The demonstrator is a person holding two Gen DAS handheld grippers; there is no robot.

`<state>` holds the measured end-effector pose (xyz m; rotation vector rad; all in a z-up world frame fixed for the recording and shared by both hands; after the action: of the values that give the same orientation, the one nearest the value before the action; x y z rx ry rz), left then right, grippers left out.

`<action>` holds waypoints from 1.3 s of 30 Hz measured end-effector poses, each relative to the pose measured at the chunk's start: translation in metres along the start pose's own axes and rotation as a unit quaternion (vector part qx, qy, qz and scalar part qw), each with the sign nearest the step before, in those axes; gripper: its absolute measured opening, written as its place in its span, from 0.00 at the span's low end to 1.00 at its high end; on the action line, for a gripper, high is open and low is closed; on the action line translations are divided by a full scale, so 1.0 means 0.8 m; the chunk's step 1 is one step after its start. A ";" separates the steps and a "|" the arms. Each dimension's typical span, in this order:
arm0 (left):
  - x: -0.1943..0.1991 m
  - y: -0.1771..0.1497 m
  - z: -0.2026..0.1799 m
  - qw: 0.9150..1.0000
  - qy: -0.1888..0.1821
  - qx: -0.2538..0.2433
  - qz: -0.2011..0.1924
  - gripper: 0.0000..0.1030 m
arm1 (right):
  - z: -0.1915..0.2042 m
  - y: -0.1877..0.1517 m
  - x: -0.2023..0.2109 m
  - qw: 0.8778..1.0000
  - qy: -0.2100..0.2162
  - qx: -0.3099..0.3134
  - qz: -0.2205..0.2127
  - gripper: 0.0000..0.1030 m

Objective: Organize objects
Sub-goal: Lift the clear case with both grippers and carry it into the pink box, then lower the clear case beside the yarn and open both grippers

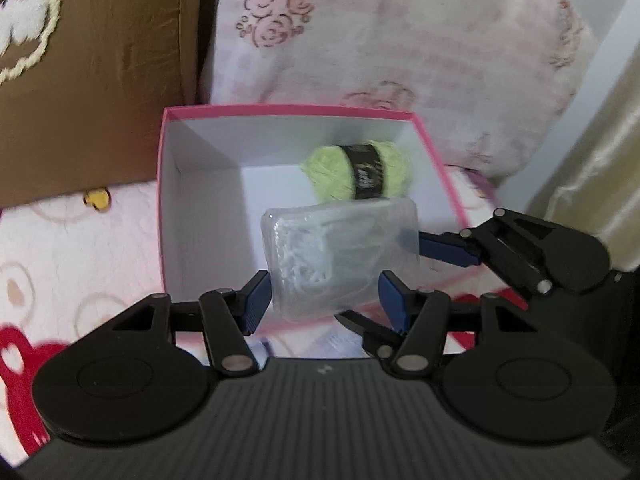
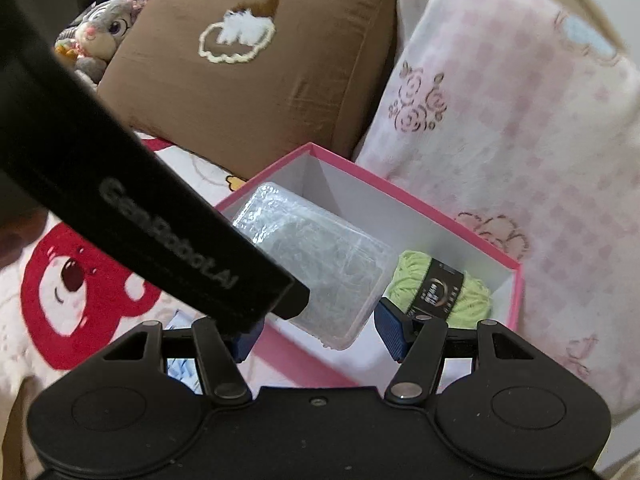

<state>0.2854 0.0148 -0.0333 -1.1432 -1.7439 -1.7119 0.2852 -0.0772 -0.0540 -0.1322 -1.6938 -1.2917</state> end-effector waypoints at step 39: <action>-0.193 -0.004 0.040 0.981 -0.060 0.161 0.093 0.45 | -0.088 -0.024 -0.129 0.981 -0.011 -0.118 0.154 0.43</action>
<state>0.3772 0.0076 -0.1614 -1.2345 -1.8385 -1.2197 0.3716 -0.0956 -0.1446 -0.5299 -1.4655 -1.2521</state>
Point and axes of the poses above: each gripper's, at about its wrist camera, not at the fingertips, and x roughly against the way its jaws point, z to its left, y to its top, the point moved 5 cm from there along -x, roughly the way its jaws point, and after that the axes turned 14 degrees about -x, right-handed, at the moved point
